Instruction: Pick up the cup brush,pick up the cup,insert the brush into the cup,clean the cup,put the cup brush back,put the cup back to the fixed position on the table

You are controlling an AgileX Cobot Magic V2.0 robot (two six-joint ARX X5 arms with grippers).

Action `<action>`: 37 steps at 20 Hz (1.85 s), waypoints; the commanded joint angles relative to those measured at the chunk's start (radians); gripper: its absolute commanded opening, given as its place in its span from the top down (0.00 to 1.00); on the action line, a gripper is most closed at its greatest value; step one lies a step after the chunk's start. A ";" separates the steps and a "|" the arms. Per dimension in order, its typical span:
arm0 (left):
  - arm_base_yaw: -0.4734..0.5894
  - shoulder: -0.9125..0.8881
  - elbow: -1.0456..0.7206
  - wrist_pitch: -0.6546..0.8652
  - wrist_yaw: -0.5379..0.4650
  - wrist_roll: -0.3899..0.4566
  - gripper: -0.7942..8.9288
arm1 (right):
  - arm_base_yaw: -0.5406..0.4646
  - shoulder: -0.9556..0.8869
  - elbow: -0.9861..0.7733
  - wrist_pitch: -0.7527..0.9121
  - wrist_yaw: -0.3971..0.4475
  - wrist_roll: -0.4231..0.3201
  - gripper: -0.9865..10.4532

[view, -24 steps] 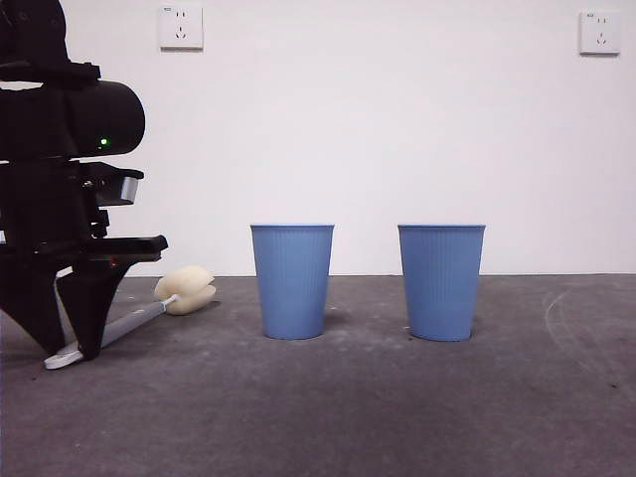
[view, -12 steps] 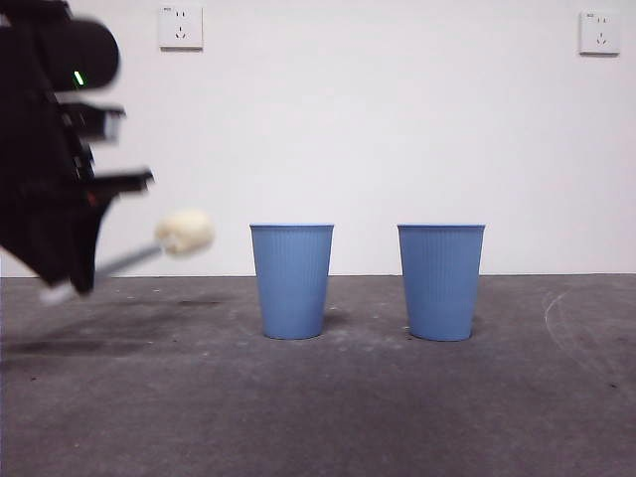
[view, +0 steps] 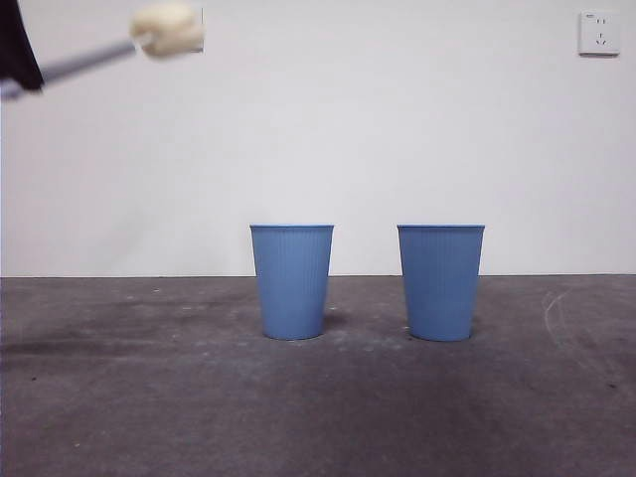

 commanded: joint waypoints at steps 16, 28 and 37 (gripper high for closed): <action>0.002 -0.132 -0.010 -0.140 0.084 0.066 0.93 | 0.367 0.455 -0.338 0.865 0.406 0.100 0.42; 0.002 -0.137 -0.010 -0.155 0.083 0.083 0.93 | 0.366 1.045 -0.300 1.452 0.421 0.093 0.42; 0.002 -0.137 -0.010 -0.155 0.083 0.083 0.93 | 0.367 1.196 -0.154 1.484 0.420 0.082 0.42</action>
